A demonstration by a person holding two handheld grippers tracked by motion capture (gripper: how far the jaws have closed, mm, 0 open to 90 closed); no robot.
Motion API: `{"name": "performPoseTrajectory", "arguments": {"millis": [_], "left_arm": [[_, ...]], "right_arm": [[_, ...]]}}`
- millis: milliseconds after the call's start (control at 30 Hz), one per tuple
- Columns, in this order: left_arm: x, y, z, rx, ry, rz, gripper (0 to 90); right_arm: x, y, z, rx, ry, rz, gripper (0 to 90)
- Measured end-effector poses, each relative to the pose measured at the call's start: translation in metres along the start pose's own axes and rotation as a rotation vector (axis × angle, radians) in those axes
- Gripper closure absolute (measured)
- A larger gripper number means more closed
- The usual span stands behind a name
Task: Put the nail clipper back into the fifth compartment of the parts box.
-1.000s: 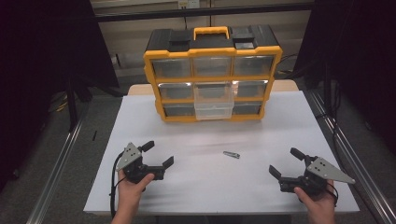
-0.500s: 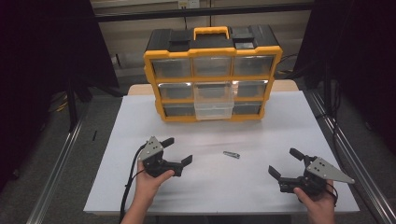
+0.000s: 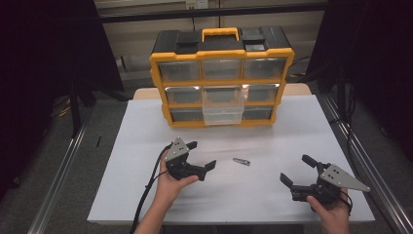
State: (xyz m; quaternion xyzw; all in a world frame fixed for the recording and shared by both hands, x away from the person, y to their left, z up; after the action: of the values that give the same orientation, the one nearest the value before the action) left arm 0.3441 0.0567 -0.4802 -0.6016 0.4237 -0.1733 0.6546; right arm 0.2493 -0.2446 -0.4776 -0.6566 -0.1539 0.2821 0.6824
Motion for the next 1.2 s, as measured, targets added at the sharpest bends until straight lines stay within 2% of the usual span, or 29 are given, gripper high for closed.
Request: {"name": "performPoseTrajectory", "arguments": {"millis": [100,133,167,200,233,300,333,400,433,700,767,967,1000,1067,1100,1200], "left_arm": [[0.005,-0.001,-0.003,0.008,0.003,0.019,1.7],[0.011,-0.002,-0.007,0.01,0.048,0.021,1.7],[0.011,-0.002,-0.007,0.01,0.048,0.021,1.8],[0.016,-0.002,-0.009,0.02,0.02,0.043,1.7],[0.019,-0.003,-0.011,0.019,0.057,0.048,1.6],[0.022,-0.003,-0.013,0.008,0.052,0.054,2.0],[0.026,-0.003,-0.015,0.023,0.061,0.063,1.9],[0.029,-0.004,-0.017,0.021,0.055,0.065,1.9],[0.031,-0.005,-0.019,0.022,0.072,0.067,1.8],[0.047,-0.008,-0.026,0.028,0.08,0.094,3.0],[0.052,-0.009,-0.03,0.026,0.094,0.097,3.2],[0.065,-0.009,-0.039,0.043,0.121,0.129,5.1],[0.072,-0.009,-0.042,0.06,0.134,0.148,5.2],[0.076,-0.009,-0.044,0.072,0.127,0.159,5.2],[0.078,-0.01,-0.045,0.076,0.138,0.151,5.3],[0.081,-0.009,-0.048,0.091,0.145,0.172,7.9]], "right_arm": [[0.0,0.0,0.0,-0.002,-0.005,-0.001,0.0],[0.001,0.0,0.001,0.0,-0.007,-0.004,0.0],[0.001,0.0,0.001,0.0,-0.007,-0.004,0.0],[0.001,0.0,0.001,-0.001,-0.004,0.002,0.0],[0.001,0.0,0.002,-0.001,-0.004,0.002,0.0],[0.001,0.0,0.002,0.004,-0.007,-0.001,0.0],[0.001,0.0,0.001,-0.002,-0.009,-0.002,0.0],[0.001,0.0,0.001,-0.002,-0.009,-0.002,0.0],[0.0,0.0,0.001,-0.003,-0.005,-0.003,0.0],[0.0,0.0,0.001,-0.001,-0.01,0.004,0.1],[0.0,0.0,0.001,0.0,-0.009,0.001,0.1],[0.0,-0.001,0.0,0.0,-0.005,-0.007,0.1],[0.0,-0.001,0.0,-0.003,-0.008,-0.008,0.1],[0.0,-0.001,0.0,-0.006,-0.009,-0.006,0.2],[0.0,-0.001,0.0,-0.002,-0.009,-0.008,0.1],[0.0,-0.001,0.0,-0.001,-0.01,-0.009,0.2]]}}
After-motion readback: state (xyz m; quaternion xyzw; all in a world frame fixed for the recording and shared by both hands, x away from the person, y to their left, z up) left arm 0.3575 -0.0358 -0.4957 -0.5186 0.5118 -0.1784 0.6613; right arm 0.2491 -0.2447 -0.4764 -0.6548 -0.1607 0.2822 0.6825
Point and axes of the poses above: each handheld gripper's, and its own axes: x roughly forward along the jaws, y roughly out of its underside, z roughly to its left, the point moved 7 cm from there along x, roughly forward along the jaws, and after that the axes turned 6 degrees about -y, right-handed, at the moved point
